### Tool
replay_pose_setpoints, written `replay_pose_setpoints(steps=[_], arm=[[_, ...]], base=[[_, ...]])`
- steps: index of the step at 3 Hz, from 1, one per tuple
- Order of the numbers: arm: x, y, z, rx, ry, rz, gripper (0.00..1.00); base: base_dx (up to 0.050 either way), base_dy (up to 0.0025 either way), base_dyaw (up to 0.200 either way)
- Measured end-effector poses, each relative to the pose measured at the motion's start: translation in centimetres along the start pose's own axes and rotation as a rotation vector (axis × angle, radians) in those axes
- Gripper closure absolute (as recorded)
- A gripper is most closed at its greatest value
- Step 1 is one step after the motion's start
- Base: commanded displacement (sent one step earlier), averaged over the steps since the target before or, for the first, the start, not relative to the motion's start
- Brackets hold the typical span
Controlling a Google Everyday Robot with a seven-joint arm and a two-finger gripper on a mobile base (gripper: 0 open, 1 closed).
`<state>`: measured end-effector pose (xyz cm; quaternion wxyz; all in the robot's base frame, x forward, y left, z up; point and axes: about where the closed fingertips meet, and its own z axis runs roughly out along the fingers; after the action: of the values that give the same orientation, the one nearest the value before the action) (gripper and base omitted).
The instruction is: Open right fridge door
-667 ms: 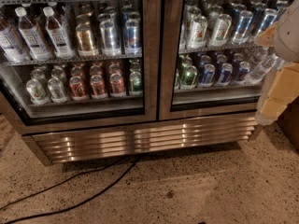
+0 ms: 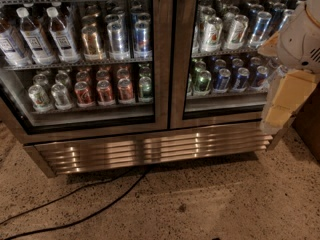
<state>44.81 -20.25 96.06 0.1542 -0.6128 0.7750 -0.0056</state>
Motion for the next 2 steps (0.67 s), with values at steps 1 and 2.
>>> replay_pose_setpoints(steps=[1, 2], arm=[[-3.1, -0.4, 4.5, -0.104, -0.145, -0.067, 0.00], [-6.2, -1.4, 8.2, -0.172, -0.424, -0.151, 0.00]], base=[[0.000, 0.00000, 0.000], [0.000, 0.00000, 0.000]])
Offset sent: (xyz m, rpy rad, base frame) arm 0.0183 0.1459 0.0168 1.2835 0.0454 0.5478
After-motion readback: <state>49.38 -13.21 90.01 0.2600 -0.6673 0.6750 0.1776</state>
